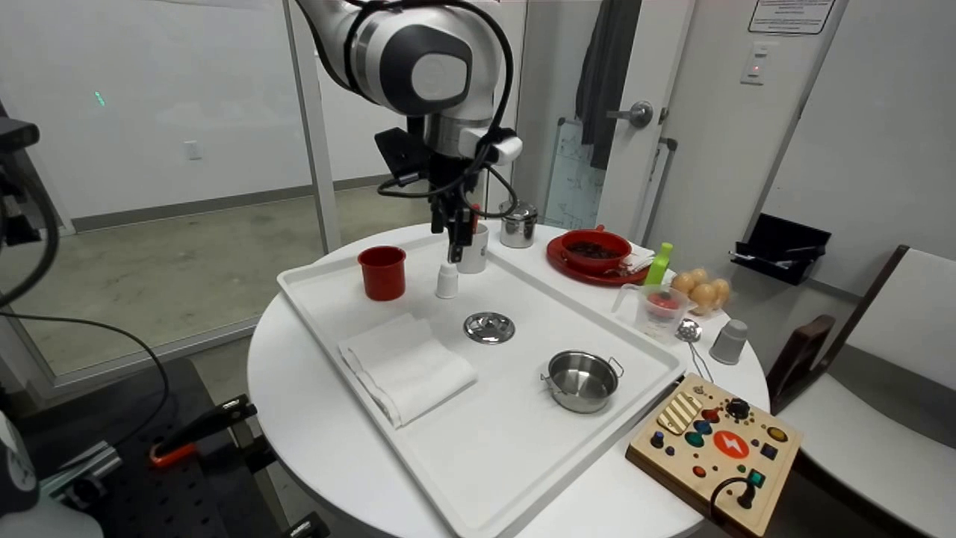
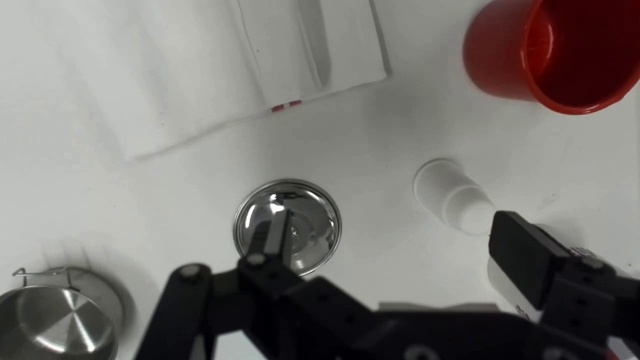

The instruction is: Put the lid on the silver pot

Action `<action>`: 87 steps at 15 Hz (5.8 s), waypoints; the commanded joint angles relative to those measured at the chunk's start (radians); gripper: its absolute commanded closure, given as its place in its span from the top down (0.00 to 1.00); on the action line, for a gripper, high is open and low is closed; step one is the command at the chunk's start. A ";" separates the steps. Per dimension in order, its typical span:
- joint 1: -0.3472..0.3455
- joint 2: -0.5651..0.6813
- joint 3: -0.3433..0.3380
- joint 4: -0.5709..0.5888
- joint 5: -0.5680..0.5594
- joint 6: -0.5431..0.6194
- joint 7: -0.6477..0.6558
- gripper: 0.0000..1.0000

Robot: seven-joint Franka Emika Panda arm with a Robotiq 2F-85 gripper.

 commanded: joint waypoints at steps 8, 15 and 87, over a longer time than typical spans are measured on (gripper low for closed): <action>0.031 0.228 -0.079 0.183 -0.014 0.018 0.010 1.00; 0.023 0.326 -0.096 0.274 -0.006 0.003 0.011 1.00; -0.238 0.303 -0.211 0.382 0.279 -0.222 0.068 0.11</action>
